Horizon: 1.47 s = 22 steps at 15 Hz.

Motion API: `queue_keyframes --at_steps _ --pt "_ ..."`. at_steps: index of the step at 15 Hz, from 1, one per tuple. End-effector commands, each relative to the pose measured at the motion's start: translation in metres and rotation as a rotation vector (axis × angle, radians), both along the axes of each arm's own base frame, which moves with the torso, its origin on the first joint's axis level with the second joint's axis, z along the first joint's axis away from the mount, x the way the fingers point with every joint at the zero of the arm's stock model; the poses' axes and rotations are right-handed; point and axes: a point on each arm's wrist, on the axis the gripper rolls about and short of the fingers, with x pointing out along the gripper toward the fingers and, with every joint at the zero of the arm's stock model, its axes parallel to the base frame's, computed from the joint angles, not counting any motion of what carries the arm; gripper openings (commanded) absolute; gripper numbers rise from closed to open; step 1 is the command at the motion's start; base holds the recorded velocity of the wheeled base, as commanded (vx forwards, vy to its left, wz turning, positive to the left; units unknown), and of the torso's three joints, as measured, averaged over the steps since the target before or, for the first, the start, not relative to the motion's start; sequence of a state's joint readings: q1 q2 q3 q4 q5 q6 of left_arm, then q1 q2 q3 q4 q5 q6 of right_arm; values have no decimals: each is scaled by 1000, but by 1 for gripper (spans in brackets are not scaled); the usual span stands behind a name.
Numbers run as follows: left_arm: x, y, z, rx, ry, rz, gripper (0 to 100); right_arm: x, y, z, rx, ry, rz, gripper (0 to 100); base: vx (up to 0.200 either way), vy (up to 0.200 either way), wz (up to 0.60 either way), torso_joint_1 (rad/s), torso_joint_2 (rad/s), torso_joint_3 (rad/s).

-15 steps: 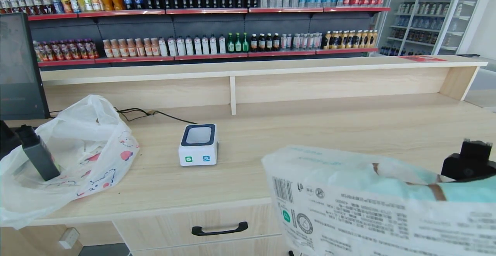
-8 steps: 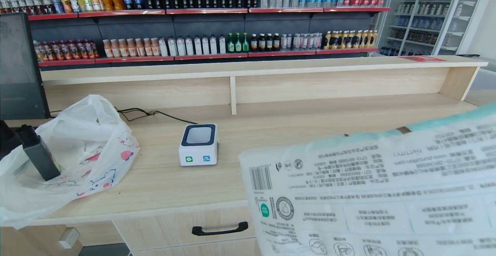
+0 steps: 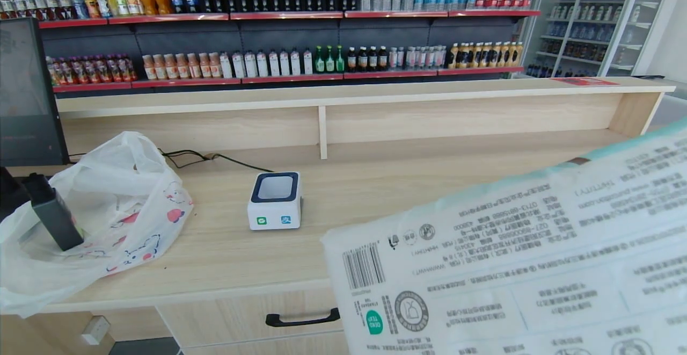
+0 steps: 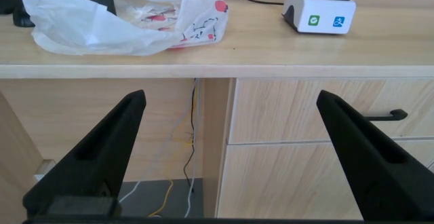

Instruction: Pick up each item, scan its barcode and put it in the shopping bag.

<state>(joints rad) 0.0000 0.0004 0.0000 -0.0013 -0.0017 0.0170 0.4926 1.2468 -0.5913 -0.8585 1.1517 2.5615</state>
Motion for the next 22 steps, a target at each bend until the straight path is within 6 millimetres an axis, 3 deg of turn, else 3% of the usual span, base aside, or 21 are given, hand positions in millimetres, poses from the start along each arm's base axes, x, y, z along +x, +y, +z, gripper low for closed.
queue_keyframes --at_steps 1,8,20,22 --pt "0 0 0 0 -1 0 100 4 0 0 6 9 -10 0 0 0 0 0 0 0" --pt "0 0 0 0 -1 0 100 0 -8 17 93 20 -9 0 0 0 0 0 0 0" --pt "0 0 0 0 -1 0 100 -11 -14 10 106 -9 -14 0 0 0 0 0 0 0" --pt "0 0 0 0 -1 0 100 -16 -17 -2 118 -48 -13 0 0 0 0 0 0 0"
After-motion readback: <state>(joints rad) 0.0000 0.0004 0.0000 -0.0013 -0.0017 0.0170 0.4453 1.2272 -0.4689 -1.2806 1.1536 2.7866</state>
